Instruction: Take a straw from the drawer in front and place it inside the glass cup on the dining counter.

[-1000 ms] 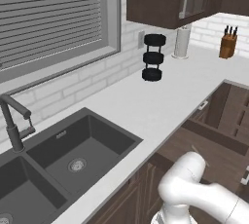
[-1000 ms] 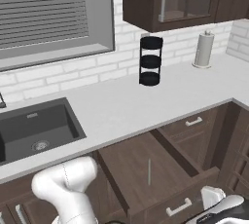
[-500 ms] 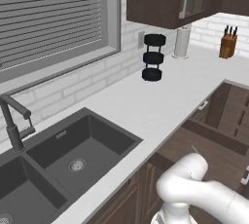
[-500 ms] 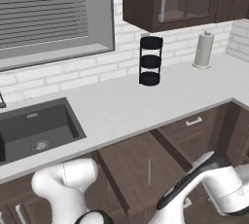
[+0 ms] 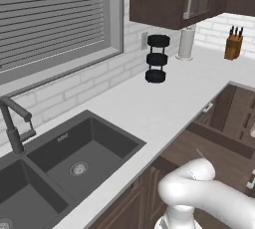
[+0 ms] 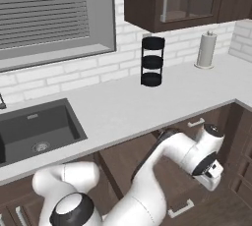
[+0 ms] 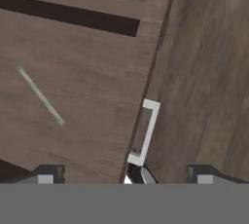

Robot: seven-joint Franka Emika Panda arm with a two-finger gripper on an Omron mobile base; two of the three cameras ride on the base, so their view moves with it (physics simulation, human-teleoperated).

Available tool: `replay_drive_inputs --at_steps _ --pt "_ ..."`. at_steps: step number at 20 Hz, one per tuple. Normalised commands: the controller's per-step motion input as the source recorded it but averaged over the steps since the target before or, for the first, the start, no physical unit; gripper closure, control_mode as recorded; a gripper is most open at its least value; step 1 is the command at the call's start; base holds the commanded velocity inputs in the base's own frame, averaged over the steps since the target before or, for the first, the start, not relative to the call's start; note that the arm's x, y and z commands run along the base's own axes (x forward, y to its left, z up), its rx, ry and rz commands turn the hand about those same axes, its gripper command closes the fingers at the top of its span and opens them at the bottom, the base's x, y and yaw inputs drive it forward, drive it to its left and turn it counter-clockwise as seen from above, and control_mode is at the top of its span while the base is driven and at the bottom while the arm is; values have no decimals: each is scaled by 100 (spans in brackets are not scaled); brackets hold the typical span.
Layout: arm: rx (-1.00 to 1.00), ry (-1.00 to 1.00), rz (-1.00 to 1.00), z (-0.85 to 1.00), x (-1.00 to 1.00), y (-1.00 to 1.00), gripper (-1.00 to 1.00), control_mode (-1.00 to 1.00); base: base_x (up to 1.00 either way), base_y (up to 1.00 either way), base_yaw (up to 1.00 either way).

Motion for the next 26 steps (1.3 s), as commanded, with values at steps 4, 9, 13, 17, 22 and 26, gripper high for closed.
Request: replay_drive_inputs --at_steps 4,9,13,17,22,26 --pt "-31 32 11 7 33 48 -100 -100 0 0 0" --pt "-37 38 11 -4 22 43 -100 -100 0 0 0" --pt "-38 29 10 -21 22 48 -100 -100 0 0 0" --pt "-19 16 11 -42 13 15 -100 -100 0 0 0" --pt "3 8 12 -43 11 0 -100 -100 0 0 0" --pt "8 10 16 -23 17 -1 -100 -100 0 0 0"
